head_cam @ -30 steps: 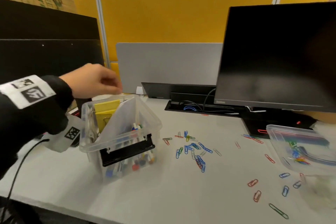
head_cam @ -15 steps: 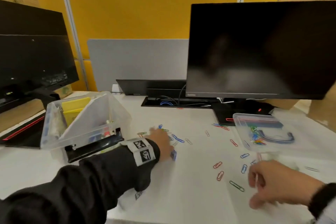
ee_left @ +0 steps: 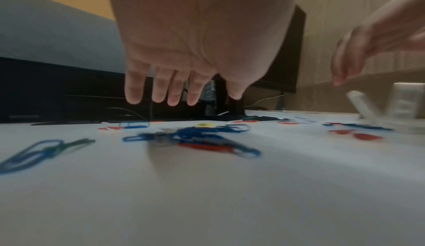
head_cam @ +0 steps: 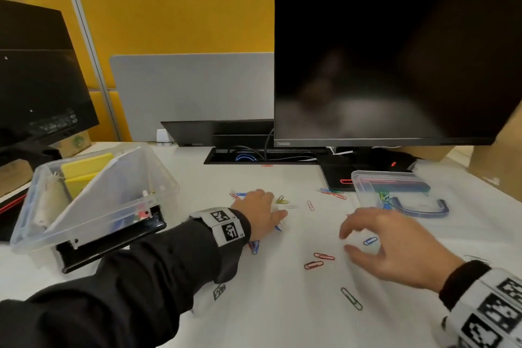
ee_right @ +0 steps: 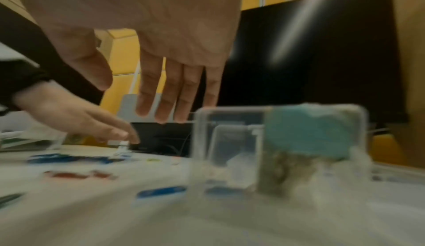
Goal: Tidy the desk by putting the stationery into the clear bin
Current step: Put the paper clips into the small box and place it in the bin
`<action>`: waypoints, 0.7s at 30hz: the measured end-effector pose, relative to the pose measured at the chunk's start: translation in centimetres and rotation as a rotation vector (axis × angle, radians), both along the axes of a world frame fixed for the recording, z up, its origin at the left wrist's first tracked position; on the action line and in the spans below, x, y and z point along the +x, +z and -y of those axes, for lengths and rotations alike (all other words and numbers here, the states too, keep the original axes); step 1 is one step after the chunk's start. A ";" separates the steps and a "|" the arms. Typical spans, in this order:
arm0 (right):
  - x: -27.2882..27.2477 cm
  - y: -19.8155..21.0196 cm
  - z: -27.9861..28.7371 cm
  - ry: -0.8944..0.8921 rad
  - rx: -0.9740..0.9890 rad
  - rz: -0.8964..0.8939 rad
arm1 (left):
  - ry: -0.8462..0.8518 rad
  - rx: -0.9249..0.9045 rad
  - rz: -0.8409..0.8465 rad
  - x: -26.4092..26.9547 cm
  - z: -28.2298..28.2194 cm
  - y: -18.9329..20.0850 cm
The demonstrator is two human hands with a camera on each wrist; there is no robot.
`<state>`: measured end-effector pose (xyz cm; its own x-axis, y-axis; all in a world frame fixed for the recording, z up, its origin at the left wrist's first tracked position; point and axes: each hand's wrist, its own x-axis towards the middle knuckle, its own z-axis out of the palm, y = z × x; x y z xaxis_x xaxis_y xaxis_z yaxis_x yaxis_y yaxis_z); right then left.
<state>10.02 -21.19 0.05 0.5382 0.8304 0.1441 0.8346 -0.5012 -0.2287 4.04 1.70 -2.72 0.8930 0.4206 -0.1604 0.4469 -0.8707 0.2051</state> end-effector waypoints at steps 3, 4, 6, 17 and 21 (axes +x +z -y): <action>2.3 0.0 1.2 -0.236 -0.255 0.063 | 0.088 0.014 0.007 0.9 -1.9 0.0; 2.9 -0.1 1.7 -0.314 -0.342 -0.004 | 0.139 0.000 -0.018 1.2 -2.8 -0.2; 3.8 -0.1 2.6 -0.372 -0.395 -0.175 | 0.230 -0.034 -0.052 1.7 -4.2 -0.2; 3.1 -1.0 0.4 -0.296 -0.074 -0.182 | -0.138 -0.155 -0.093 1.5 -0.7 0.4; 3.1 -1.0 -1.4 -0.286 -0.042 -0.165 | -0.112 -0.129 -0.089 2.5 -0.9 0.1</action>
